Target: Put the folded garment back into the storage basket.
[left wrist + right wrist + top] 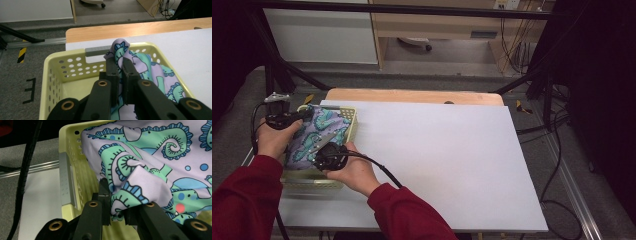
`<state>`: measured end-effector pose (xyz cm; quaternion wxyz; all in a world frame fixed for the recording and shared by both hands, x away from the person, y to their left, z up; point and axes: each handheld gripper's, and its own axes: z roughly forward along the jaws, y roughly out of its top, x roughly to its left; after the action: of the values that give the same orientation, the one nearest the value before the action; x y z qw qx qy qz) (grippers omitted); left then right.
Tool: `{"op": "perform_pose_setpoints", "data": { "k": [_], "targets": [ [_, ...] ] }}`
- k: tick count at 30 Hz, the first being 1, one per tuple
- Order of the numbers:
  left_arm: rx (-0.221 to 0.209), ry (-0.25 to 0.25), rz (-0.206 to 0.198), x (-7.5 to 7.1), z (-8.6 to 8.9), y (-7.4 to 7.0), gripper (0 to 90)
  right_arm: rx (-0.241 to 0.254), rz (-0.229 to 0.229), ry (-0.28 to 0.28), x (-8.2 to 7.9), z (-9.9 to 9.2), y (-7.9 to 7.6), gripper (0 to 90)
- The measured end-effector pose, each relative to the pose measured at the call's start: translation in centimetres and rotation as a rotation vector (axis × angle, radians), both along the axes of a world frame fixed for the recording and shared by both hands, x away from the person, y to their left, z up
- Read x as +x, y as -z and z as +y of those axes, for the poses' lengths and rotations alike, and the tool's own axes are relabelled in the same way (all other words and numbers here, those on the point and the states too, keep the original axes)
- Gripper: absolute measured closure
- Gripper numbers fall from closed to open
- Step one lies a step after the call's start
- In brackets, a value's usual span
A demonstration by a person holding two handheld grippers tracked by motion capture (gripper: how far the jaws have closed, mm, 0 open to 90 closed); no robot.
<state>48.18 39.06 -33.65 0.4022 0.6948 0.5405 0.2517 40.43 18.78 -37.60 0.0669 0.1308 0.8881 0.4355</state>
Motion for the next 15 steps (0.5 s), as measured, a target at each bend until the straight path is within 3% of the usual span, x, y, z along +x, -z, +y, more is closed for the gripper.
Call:
{"op": "perform_pose_setpoints", "data": {
  "k": [11,13,15],
  "targets": [
    [-0.027,-0.02,0.005,0.6,0.0,1.0,84.9,-0.026,0.009,0.011,0.5,0.4,0.0,78.2],
    [-0.051,-0.042,-0.012,0.5,-0.2,1.3,73.3,-0.026,0.03,0.017,0.5,0.4,0.0,71.3],
    [-0.034,-0.075,-0.031,0.2,-0.4,1.3,57.6,-0.042,0.037,0.037,0.5,0.3,0.0,54.7]
  ]
}}
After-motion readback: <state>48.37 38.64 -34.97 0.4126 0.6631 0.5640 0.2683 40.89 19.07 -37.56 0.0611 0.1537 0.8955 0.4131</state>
